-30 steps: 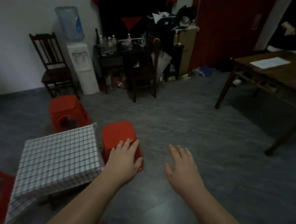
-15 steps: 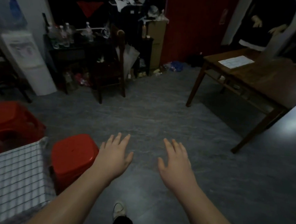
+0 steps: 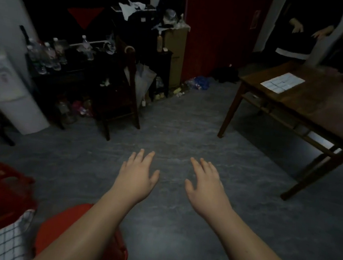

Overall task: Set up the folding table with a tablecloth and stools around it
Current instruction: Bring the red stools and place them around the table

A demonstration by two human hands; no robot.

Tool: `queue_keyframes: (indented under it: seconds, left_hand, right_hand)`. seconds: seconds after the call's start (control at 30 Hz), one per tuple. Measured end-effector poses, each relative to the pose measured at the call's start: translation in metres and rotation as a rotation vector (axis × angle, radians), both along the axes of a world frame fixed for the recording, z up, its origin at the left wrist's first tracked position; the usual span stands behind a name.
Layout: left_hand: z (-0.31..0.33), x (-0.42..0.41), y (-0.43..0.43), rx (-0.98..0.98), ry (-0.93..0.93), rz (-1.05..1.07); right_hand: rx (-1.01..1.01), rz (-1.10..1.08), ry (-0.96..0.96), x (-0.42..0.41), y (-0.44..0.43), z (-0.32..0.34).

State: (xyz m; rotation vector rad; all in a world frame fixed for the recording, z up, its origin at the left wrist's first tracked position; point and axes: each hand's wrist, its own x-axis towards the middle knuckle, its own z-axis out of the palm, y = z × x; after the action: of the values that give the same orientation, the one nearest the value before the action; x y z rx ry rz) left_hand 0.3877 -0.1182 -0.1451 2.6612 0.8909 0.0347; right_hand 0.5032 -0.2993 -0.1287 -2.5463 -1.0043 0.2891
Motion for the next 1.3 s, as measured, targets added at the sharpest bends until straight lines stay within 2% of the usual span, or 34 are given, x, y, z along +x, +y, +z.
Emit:
queue_keyframes:
  seconds: [0.23,0.43,0.6,0.73,0.93,1.1,1.3]
  left_hand:
    - [-0.019,0.043,0.103,-0.001,0.027,0.215]
    - [-0.031,0.071,0.174,0.03,0.032,0.528]
    - [-0.026,0.072,0.201,-0.004,0.017,0.827]
    - [-0.024,0.039,0.195,-0.033,0.035,1.09]
    - [-0.034,-0.049,0.153,0.02,0.023,1.394]
    - [-0.051,-0.118,0.118,-0.054,0.014,1.648]
    - [-0.094,-0.178,0.083,-0.164,-0.046,1.834]
  right_hand:
    - [-0.003,0.187,0.005,0.09,0.121,-0.016]
    - [-0.008,0.531,-0.013,0.164,0.257,-0.021]
    - [-0.021,0.849,-0.033,0.179,0.355,-0.015]
    - [-0.014,1.092,-0.01,0.144,0.41,-0.018]
    - [-0.029,1.441,-0.005,0.042,0.444,-0.037]
    - [-0.049,1.615,0.009,-0.054,0.452,-0.062]
    - [-0.093,1.768,0.034,-0.149,0.466,-0.101]
